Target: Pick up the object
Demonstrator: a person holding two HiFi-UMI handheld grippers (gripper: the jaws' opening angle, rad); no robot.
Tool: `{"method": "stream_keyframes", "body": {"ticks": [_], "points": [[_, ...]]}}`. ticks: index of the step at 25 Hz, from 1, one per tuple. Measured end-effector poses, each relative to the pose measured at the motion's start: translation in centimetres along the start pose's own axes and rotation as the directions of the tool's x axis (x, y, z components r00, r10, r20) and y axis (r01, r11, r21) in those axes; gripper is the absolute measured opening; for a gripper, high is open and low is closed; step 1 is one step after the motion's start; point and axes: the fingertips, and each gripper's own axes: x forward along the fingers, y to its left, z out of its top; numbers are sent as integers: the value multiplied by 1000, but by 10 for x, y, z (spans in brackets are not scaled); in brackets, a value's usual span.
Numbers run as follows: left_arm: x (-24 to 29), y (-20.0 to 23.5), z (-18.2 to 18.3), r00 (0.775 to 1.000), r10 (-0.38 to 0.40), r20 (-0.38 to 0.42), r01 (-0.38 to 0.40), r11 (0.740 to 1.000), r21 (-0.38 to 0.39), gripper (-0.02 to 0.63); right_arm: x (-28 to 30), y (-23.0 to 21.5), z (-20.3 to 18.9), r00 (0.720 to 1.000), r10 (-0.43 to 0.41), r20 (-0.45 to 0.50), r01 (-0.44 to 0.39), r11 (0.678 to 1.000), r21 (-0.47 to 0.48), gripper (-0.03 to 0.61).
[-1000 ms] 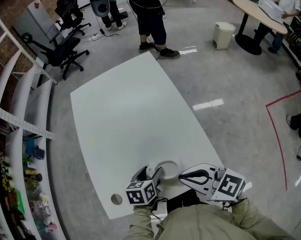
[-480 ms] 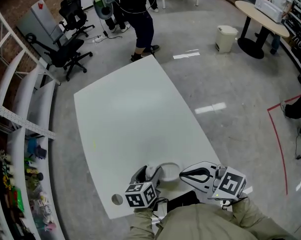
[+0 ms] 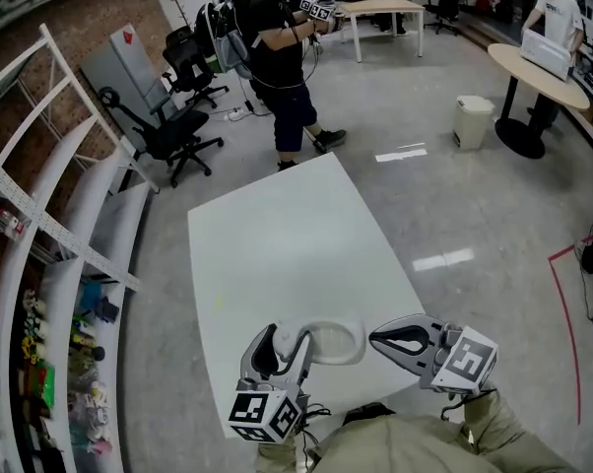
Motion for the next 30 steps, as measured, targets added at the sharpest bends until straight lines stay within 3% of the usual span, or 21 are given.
{"method": "stream_keyframes", "body": {"ticks": [6,12,17,22,30], "points": [[-39,-19,47,986,38,163,-49,997,61,284,-2,1,12,998,50,26,-49,998,-47,5],[-62,-32,50,983,24,184,-45,993,109,284,3,17,8,995,91,31,-89,995,-37,5],[-82,-44,50,979,-7,203,-24,988,151,284,-7,40,6,998,63,20,-62,997,-43,5],[-120,-67,54,971,-44,236,-5,979,205,284,-25,79,21,998,34,60,-29,997,-78,5],[-213,-86,41,950,-60,307,1,982,189,284,-39,172,28,996,16,85,-7,994,-108,4]]}}
